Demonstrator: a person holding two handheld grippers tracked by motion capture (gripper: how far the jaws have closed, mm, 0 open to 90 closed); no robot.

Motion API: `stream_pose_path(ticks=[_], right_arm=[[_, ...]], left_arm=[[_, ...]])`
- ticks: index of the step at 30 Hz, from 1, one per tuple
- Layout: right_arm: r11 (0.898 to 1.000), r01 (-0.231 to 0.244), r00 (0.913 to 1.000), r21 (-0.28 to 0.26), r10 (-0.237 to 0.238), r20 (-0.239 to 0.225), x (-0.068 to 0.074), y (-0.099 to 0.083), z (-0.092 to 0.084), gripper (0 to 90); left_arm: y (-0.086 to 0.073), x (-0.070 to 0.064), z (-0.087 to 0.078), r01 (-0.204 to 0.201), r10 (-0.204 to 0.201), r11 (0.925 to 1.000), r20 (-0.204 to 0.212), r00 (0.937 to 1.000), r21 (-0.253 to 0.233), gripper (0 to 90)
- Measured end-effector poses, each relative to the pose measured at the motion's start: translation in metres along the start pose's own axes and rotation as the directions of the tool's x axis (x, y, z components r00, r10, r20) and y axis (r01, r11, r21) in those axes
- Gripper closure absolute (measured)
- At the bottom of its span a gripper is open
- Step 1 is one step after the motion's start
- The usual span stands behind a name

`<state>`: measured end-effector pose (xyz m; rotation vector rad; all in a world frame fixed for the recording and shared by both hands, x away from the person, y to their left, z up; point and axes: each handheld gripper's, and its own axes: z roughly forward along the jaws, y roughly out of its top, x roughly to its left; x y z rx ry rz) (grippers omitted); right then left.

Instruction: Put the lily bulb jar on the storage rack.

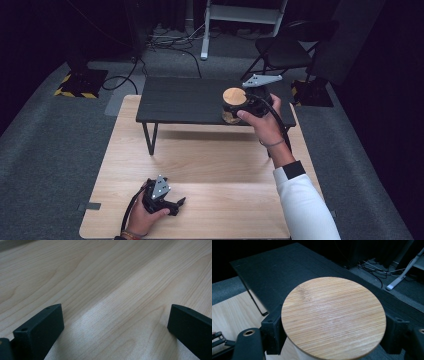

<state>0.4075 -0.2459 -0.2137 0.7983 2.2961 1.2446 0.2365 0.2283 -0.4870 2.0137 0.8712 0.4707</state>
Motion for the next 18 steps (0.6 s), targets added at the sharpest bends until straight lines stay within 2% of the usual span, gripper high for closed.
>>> stream_pose_path(ticks=[4, 10, 12, 14, 16, 18], right_arm=[[1.000, -0.008, 0.9999, 0.002, 0.008, 0.012, -0.003, 0.000, 0.008, 23.2], [0.999, -0.035, 0.9993, -0.028, 0.036, 0.008, -0.007, -0.006, 0.014, 22.5], [0.999, -0.030, 0.9994, -0.031, 0.031, 0.017, -0.006, -0.008, 0.014, 20.0], [1.000, -0.014, 0.9997, -0.023, 0.014, 0.018, -0.005, -0.008, 0.015, 13.2], [1.000, -0.015, 0.9996, -0.021, 0.015, 0.025, -0.003, -0.008, 0.014, 12.5], [0.999, -0.016, 0.9994, -0.039, 0.017, 0.029, -0.002, -0.010, 0.012, 9.0]], left_arm=[[0.000, 0.000, 0.000, 0.001, -0.001, 1.0000, 0.000, 1.0000, -0.001, 0.5], [0.000, 0.000, 0.000, 0.001, -0.001, 1.0000, -0.001, 1.0000, -0.001, 0.5], [0.000, 0.000, 0.000, 0.001, -0.001, 1.0000, -0.001, 1.0000, -0.001, 0.5], [0.000, 0.000, 0.000, 0.000, 0.000, 1.0000, -0.001, 1.0000, -0.001, 0.5], [0.000, 0.000, 0.000, 0.001, -0.001, 1.0000, -0.001, 1.0000, -0.001, 0.5], [0.000, 0.000, 0.000, 0.001, -0.001, 1.0000, 0.000, 1.0000, -0.001, 0.5]])
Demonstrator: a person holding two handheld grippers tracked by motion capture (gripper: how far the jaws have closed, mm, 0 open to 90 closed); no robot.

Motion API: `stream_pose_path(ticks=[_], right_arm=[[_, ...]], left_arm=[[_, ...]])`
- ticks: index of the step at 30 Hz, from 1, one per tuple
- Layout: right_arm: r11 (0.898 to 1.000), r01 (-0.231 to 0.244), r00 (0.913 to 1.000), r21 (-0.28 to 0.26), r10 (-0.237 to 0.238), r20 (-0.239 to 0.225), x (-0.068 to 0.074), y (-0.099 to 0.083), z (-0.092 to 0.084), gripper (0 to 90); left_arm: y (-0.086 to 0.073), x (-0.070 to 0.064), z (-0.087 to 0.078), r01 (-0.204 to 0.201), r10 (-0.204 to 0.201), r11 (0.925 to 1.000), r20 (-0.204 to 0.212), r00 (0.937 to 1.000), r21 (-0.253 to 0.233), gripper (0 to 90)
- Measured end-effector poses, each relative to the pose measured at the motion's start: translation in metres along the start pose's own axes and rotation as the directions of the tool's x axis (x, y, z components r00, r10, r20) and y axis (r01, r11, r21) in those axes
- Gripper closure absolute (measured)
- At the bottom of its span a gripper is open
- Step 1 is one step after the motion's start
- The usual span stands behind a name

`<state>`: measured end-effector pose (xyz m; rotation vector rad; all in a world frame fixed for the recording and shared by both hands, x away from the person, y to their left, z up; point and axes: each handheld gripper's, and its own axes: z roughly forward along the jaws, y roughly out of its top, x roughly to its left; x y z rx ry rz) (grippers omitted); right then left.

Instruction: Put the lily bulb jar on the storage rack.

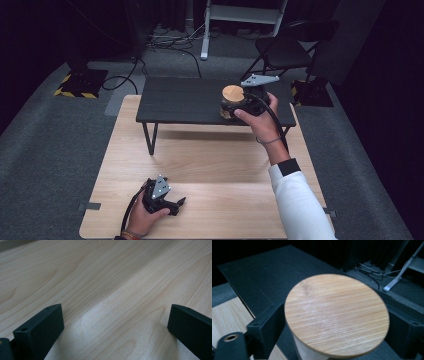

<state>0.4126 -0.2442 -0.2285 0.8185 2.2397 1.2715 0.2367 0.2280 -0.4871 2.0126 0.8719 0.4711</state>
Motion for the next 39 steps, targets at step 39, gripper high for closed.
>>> stream_pose_path(ticks=[39], right_arm=[[0.993, 0.098, 0.9925, -0.060, -0.093, 0.079, 0.027, -0.151, -0.110, 4.6]], left_arm=[[0.000, 0.000, 0.000, 0.000, 0.000, 1.0000, 0.000, 1.0000, 0.000, 0.5]])
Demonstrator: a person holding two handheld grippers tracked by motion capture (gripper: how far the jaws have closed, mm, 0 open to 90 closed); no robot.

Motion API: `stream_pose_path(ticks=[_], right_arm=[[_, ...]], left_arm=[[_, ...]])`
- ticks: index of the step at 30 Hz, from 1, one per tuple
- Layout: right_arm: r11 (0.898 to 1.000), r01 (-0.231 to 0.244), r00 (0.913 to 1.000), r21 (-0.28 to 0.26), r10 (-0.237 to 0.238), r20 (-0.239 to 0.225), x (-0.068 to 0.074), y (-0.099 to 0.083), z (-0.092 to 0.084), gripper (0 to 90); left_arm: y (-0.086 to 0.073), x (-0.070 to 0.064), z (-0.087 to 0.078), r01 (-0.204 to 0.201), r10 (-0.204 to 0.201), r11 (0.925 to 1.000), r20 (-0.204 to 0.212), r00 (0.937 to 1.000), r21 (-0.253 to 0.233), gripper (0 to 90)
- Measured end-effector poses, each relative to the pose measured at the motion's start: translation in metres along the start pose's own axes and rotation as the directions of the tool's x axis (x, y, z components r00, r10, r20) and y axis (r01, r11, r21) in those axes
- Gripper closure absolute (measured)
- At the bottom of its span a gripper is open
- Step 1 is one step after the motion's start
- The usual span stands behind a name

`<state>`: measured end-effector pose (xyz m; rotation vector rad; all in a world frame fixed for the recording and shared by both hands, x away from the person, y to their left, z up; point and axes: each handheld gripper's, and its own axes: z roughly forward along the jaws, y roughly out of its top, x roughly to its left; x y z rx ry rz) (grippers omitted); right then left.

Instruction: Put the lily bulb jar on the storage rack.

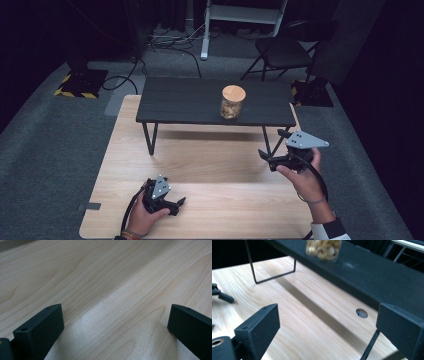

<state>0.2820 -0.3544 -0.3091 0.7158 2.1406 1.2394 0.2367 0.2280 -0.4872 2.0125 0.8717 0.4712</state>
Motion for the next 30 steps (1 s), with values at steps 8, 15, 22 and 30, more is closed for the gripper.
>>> stream_pose_path(ticks=[8, 15, 22, 30], right_arm=[[1.000, -0.005, 0.9999, 0.025, 0.005, -0.014, 0.014, -0.035, -0.003, 4.6], [0.997, -0.035, 0.9986, 0.062, 0.037, -0.037, 0.027, -0.069, 0.000, 4.6], [0.991, -0.053, 0.9974, 0.121, 0.059, -0.042, 0.034, -0.093, 0.005, 4.6], [0.981, -0.080, 0.9949, 0.179, 0.089, -0.046, 0.034, -0.115, 0.008, 4.6]], left_arm=[[0.000, 0.000, 0.000, 0.000, 0.000, 1.0000, 0.000, 1.0000, 0.000, 0.5], [0.000, 0.000, 0.000, 0.000, 0.000, 1.0000, 0.000, 1.0000, 0.000, 0.5], [0.000, 0.000, 0.000, 0.000, 0.000, 1.0000, 0.000, 1.0000, 0.000, 0.5], [0.000, 0.000, 0.000, 0.000, 0.000, 1.0000, 0.000, 1.0000, 0.000, 0.5]])
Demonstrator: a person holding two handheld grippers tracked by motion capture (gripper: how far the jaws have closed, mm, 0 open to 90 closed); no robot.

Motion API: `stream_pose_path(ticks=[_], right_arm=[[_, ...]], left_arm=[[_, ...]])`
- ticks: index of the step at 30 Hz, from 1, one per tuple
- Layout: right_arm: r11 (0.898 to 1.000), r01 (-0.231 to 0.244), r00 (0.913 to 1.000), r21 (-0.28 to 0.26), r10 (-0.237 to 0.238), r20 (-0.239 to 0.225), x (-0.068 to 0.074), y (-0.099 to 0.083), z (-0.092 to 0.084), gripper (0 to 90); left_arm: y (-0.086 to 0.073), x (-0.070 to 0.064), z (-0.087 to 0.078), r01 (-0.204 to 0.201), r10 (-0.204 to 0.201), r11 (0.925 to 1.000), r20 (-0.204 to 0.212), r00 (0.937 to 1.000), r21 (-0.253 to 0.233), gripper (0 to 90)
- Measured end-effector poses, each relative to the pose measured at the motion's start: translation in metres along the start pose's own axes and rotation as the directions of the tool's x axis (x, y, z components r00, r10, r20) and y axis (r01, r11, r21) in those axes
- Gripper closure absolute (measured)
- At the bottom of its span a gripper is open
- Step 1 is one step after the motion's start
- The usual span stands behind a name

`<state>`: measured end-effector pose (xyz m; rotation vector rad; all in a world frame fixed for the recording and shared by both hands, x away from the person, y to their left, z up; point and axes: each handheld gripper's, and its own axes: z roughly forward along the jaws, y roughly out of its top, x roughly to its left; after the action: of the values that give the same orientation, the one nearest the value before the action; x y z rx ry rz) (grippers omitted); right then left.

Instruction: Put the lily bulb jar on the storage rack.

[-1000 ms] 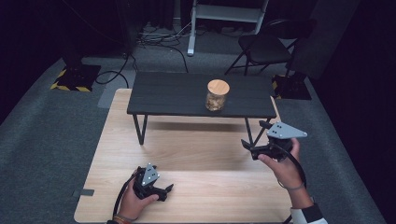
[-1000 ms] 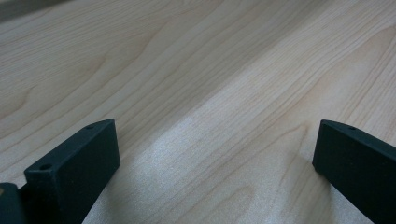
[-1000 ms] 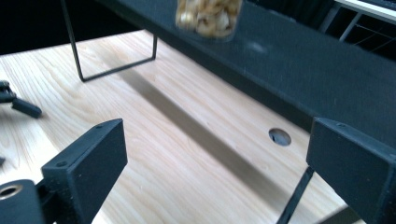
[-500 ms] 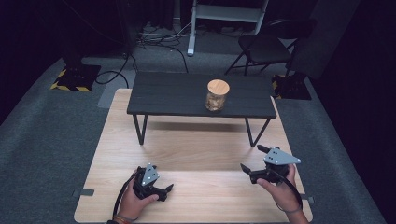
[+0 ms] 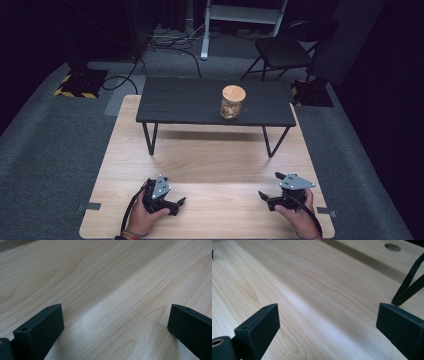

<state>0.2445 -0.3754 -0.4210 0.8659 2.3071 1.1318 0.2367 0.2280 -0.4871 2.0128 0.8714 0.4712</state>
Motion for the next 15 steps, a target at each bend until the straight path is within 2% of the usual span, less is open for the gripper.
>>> stream_pose_path(ticks=[10, 15], right_arm=[[0.997, -0.046, 0.9988, 0.064, 0.047, -0.013, 0.000, -0.018, 0.008, 4.6], [0.993, -0.076, 0.9962, 0.089, 0.080, -0.034, -0.006, -0.026, 0.012, 4.7]], left_arm=[[0.000, 0.000, 0.000, 0.000, 0.000, 1.0000, 0.000, 1.0000, 0.000, 0.5], [0.000, 0.000, 0.000, 0.000, 0.000, 1.0000, 0.000, 1.0000, 0.000, 0.5]])
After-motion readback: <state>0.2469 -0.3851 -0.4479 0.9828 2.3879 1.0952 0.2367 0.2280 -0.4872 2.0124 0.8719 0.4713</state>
